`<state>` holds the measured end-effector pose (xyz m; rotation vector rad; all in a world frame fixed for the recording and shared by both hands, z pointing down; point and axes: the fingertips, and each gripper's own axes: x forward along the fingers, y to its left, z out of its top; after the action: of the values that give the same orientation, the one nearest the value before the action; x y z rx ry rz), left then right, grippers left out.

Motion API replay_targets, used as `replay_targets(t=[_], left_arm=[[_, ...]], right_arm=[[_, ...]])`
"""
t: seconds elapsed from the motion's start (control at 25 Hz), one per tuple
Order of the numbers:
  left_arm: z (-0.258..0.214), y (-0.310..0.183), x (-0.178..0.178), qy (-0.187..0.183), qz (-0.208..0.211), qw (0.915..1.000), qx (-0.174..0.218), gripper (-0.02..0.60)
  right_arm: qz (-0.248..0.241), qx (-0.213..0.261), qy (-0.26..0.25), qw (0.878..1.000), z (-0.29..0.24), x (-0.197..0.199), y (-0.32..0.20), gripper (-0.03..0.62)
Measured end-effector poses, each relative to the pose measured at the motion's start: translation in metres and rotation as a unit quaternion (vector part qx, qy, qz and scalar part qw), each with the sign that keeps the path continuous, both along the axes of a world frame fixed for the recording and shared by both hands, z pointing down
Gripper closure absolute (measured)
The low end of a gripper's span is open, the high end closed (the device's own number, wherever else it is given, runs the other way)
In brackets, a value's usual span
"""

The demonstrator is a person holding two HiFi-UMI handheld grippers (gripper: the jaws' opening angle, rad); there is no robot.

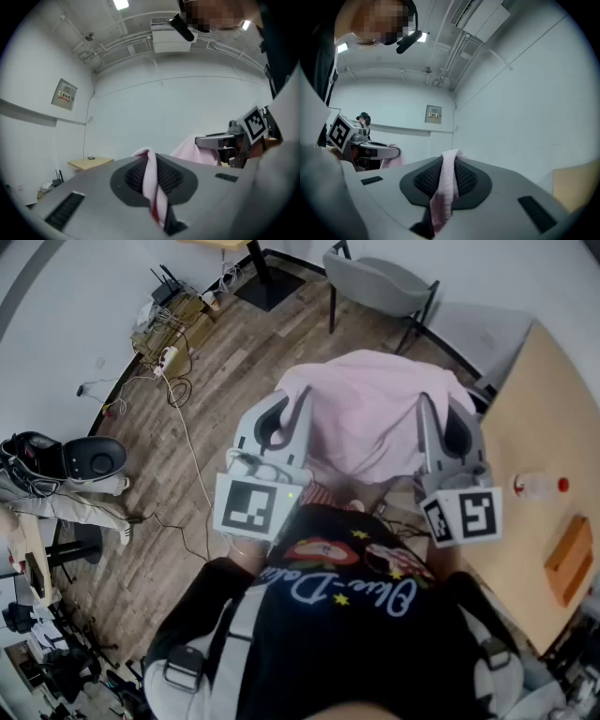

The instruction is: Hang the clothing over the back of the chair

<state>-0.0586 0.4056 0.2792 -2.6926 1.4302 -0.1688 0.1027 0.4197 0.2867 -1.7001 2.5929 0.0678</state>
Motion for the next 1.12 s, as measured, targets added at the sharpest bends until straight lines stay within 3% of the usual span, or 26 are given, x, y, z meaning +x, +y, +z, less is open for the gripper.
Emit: replay_targets(t=[1.12], left_arm=[[-0.011, 0.000, -0.028, -0.001, -0.040, 0.9991, 0.011, 0.566]], right_arm=[[-0.046, 0.007, -0.009, 0.999, -0.011, -0.030, -0.015, 0.551]])
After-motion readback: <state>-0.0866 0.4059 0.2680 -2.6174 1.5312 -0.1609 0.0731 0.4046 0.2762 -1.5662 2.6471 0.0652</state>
